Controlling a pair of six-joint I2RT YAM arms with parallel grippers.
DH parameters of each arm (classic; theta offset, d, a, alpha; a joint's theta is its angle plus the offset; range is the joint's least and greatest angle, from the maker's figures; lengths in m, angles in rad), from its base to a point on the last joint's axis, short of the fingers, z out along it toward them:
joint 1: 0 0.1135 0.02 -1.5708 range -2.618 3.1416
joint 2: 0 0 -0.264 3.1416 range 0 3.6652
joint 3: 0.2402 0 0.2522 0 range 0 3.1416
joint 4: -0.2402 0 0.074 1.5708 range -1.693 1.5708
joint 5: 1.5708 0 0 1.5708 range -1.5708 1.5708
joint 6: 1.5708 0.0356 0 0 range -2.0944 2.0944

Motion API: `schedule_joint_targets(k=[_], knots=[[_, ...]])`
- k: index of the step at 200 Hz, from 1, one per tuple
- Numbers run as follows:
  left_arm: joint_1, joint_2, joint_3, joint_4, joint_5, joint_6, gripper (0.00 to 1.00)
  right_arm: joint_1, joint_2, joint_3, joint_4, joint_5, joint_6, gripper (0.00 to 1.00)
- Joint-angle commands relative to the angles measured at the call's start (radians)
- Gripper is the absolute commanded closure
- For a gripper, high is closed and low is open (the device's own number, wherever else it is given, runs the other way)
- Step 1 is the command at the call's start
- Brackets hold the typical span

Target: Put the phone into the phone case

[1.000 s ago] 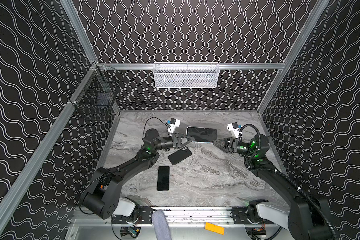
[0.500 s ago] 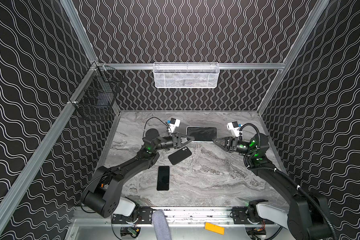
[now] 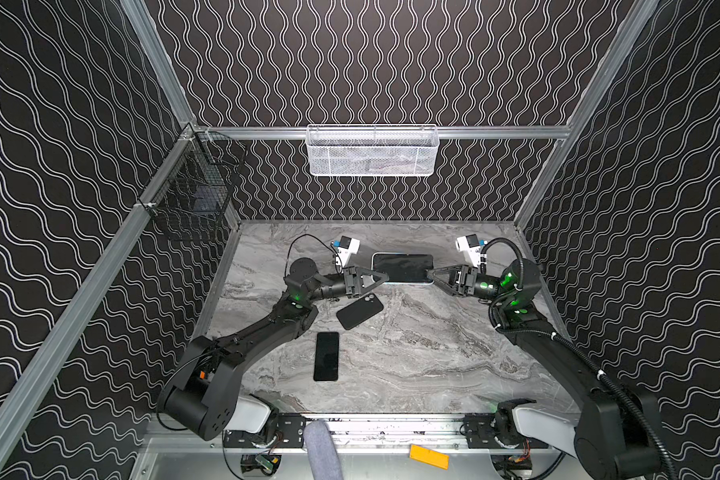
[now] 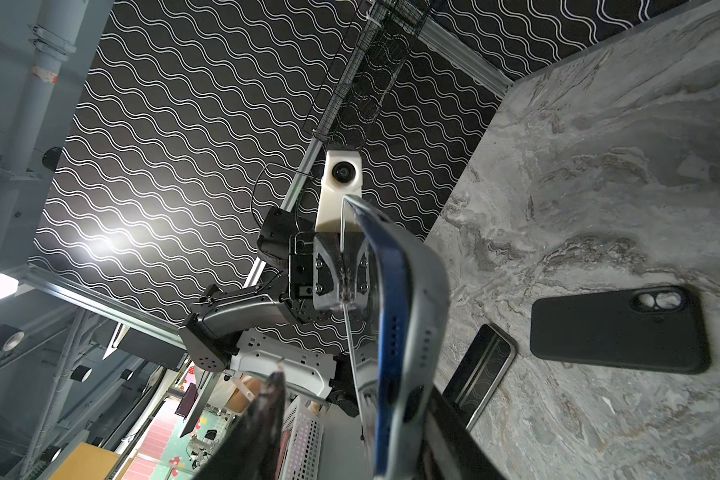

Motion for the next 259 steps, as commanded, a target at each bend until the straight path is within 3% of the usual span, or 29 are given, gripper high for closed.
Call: schedule_joint_targets(k=[1,77,115,125,134,166,206,259], knots=[[-0.004,-0.003,-0.001,-0.055,0.014,0.031,1.00,0.002,0.002,0.022,0.033,0.013,-0.024,0.62],[-0.009,-0.018,0.018,-0.134,0.015,0.089,1.00,0.002,-0.014,0.041,-0.101,0.039,-0.114,1.00],[-0.009,-0.032,0.025,-0.179,0.013,0.124,1.00,0.002,-0.023,0.063,-0.206,0.056,-0.184,1.00],[-0.009,-0.032,0.024,-0.174,0.015,0.122,1.00,0.002,-0.022,0.067,-0.215,0.058,-0.190,0.81],[-0.010,-0.032,0.023,-0.168,0.017,0.119,1.00,0.002,-0.018,0.067,-0.200,0.051,-0.182,0.72],[-0.011,-0.034,0.025,-0.155,0.031,0.111,1.00,0.000,0.013,0.067,-0.040,0.025,-0.093,0.63],[-0.012,-0.047,0.025,-0.159,0.052,0.111,1.00,-0.004,0.048,0.102,0.044,0.012,-0.044,0.66],[-0.013,-0.041,0.022,-0.135,0.050,0.085,1.00,-0.004,0.044,0.113,0.009,0.012,-0.065,0.87]])
